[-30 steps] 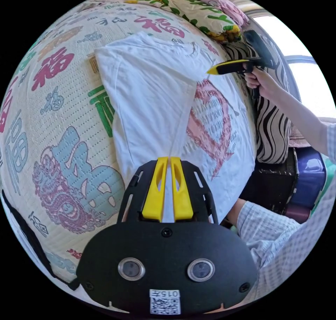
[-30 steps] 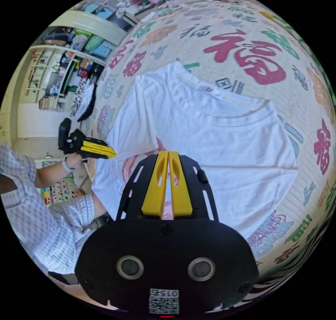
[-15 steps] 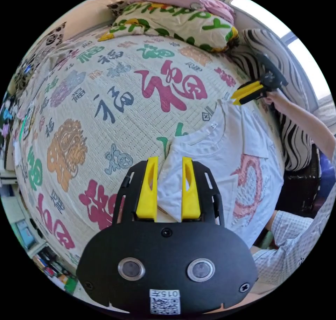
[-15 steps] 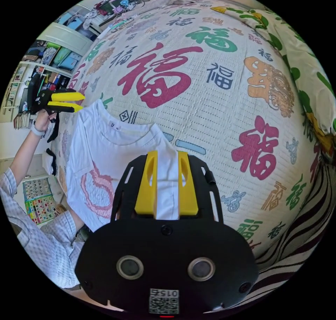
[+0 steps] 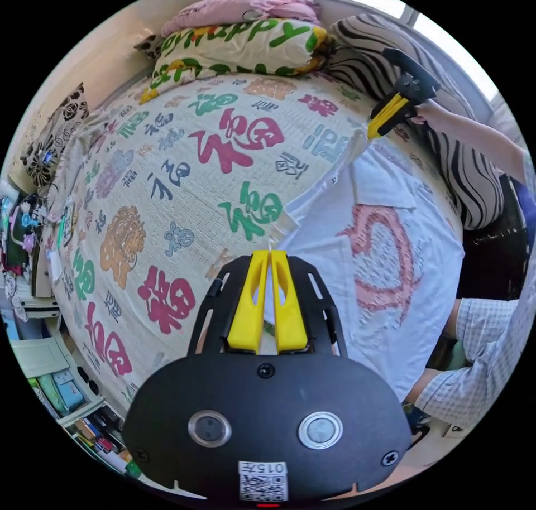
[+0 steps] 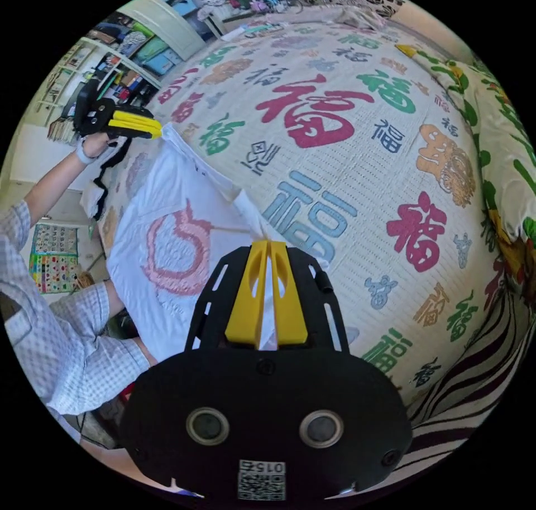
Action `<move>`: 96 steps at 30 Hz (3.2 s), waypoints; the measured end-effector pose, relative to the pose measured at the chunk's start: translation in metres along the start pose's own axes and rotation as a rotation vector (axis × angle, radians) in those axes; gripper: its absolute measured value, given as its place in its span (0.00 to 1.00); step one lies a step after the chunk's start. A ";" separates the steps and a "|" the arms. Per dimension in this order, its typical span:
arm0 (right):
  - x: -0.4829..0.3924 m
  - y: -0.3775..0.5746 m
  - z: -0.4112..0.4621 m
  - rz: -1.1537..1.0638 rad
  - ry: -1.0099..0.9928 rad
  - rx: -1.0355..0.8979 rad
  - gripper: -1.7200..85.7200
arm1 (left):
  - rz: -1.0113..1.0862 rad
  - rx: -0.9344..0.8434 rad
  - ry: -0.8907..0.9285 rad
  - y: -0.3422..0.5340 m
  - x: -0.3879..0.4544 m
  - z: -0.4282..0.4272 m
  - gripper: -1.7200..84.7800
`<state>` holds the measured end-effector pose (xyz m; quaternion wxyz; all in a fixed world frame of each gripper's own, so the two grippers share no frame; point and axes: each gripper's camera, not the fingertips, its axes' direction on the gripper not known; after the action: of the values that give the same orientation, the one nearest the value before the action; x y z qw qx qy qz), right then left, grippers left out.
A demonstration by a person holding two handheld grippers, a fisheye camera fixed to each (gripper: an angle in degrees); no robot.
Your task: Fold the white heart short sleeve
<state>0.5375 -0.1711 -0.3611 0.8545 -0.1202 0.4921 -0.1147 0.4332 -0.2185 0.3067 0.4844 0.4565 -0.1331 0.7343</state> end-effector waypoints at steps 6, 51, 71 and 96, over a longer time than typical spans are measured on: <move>-0.064 0.126 0.015 -0.026 -0.136 0.080 0.02 | 0.072 0.058 0.076 0.106 0.144 -0.036 0.01; -0.268 0.394 0.347 0.087 0.070 0.003 0.02 | 0.169 0.115 -0.084 0.376 0.524 -0.008 0.01; -0.299 0.475 0.382 0.506 0.026 0.207 0.01 | -0.273 -0.063 -0.062 0.392 0.484 -0.061 0.02; -0.141 0.445 0.378 0.544 -0.057 0.386 0.04 | -0.812 0.285 0.203 0.425 0.195 -0.191 0.09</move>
<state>0.8320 0.3289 -0.2042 0.8742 0.1766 0.4513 0.0299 -0.0462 -0.1921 0.4624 0.6765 0.4594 0.2078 0.5368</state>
